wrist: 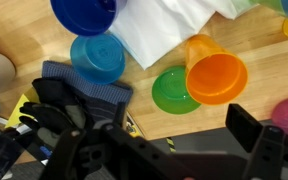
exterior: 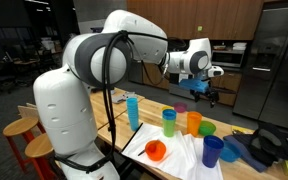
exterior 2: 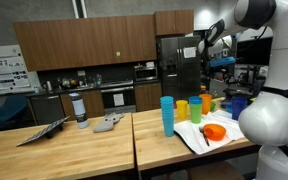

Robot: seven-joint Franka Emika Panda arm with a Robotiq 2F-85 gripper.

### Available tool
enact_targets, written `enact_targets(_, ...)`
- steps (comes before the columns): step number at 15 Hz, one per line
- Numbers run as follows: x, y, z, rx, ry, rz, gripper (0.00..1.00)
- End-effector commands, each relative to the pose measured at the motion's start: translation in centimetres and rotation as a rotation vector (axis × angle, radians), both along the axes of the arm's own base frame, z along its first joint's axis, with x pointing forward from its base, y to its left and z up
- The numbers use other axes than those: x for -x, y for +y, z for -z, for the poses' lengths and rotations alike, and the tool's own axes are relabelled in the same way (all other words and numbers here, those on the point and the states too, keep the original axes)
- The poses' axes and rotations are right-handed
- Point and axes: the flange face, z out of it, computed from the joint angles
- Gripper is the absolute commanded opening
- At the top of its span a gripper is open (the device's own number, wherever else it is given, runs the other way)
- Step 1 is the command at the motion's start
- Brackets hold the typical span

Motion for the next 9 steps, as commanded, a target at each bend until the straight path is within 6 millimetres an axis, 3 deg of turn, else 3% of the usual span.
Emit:
enact_targets(1,-0.4,-1.3,1.1,-0.005,-0.007,0.014,1.0)
enact_targets(5,-1.3,-2.2,2.3,-0.007,-0.018,0.045,1.0)
enact_targets(9,-2.3,-1.8,3.9,-0.017,0.009,0.057,1.0)
